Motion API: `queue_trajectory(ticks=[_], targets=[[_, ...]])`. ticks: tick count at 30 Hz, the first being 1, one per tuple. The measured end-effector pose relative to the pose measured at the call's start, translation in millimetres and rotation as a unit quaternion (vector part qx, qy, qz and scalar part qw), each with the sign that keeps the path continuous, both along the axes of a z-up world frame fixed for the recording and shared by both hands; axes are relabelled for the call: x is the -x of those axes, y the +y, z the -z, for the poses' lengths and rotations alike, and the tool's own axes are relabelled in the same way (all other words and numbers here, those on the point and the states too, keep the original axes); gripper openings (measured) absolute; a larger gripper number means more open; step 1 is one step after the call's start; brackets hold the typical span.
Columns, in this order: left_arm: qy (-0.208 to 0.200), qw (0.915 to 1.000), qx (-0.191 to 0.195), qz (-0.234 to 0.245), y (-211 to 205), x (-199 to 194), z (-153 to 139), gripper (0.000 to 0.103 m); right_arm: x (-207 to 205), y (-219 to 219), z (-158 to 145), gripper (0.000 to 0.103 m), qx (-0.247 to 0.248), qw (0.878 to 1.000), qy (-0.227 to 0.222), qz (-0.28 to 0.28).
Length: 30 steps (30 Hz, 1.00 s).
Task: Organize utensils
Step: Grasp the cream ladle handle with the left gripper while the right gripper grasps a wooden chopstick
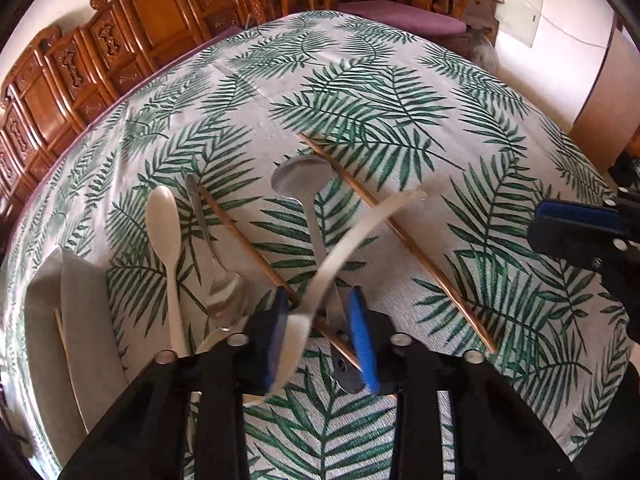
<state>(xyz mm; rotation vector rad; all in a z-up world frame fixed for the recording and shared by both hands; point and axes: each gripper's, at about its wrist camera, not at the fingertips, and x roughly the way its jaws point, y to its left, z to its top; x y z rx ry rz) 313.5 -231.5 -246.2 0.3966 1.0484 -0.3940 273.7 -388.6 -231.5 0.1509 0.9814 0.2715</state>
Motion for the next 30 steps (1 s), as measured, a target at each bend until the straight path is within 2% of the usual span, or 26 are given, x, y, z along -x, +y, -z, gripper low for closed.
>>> queue_trajectory(ticks=[2, 5, 21, 30], targets=[[0.007, 0.9999, 0.008, -0.004, 0.4, -2.8, -1.0, 0.015, 0.2, 0.8, -0.3, 0.018, 0.001, 1.000, 0.000, -0.002], [-0.006, 1.0000, 0.003, -0.005, 0.4, -1.5, -3.4, 0.005, 0.8, 2.4, -0.3, 0.018, 0.006, 1.000, -0.001, -0.004], [-0.029, 0.9978, 0.057, -0.014, 28.9, 33.5, -46.2, 0.003, 2.7, 36.5, 21.4, 0.017, 0.030, 0.999, 0.004, -0.044], [-0.043, 0.9949, 0.087, -0.030, 59.2, 50.5, -68.7, 0.003, -3.3, 51.2, 26.9, 0.017, 0.054, 0.997, -0.005, -0.057]])
